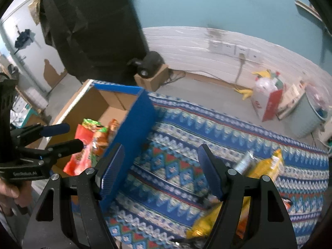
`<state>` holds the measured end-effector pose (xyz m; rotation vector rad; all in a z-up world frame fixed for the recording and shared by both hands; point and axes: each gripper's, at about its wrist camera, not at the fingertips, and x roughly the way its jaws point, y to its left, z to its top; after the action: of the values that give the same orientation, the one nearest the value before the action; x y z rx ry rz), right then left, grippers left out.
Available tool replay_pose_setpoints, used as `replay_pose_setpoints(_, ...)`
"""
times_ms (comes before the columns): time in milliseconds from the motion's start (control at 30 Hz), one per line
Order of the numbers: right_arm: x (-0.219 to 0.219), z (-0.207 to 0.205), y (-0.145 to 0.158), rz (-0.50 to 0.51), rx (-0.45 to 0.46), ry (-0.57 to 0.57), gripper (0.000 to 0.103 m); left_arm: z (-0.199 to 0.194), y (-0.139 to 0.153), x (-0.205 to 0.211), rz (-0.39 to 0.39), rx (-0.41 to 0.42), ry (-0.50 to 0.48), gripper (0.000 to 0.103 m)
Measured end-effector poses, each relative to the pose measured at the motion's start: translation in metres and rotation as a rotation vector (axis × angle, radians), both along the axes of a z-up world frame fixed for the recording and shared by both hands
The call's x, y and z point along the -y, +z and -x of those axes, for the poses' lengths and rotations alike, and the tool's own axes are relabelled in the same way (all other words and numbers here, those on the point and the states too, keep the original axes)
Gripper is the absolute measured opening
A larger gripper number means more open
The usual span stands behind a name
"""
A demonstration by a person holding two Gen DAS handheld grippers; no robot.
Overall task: Organize snacks
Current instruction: 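Move both tools back to the yellow wafer packs on the tablecloth, then grasp the silver foil bag with left tool while right tool grasps orange bag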
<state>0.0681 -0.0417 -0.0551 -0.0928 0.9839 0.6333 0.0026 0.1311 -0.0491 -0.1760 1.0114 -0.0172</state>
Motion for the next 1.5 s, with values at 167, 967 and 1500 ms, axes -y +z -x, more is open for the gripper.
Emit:
replay_pose_setpoints(167, 0.04, 0.001, -0.008, 0.024, -0.023, -0.071, 0.074, -0.008, -0.001, 0.03, 0.001, -0.012, -0.054, 0.072)
replay_pose_setpoints(967, 0.183, -0.005, -0.055, 0.093, -0.156, -0.346, 0.074, -0.056, -0.043, 0.148, -0.013, -0.122, -0.254, 0.072)
replay_pose_setpoints(1500, 0.198, -0.003, -0.123, 0.146, -0.324, -0.402, 0.074, -0.101, -0.088, 0.183, -0.013, -0.203, -0.285, 0.072)
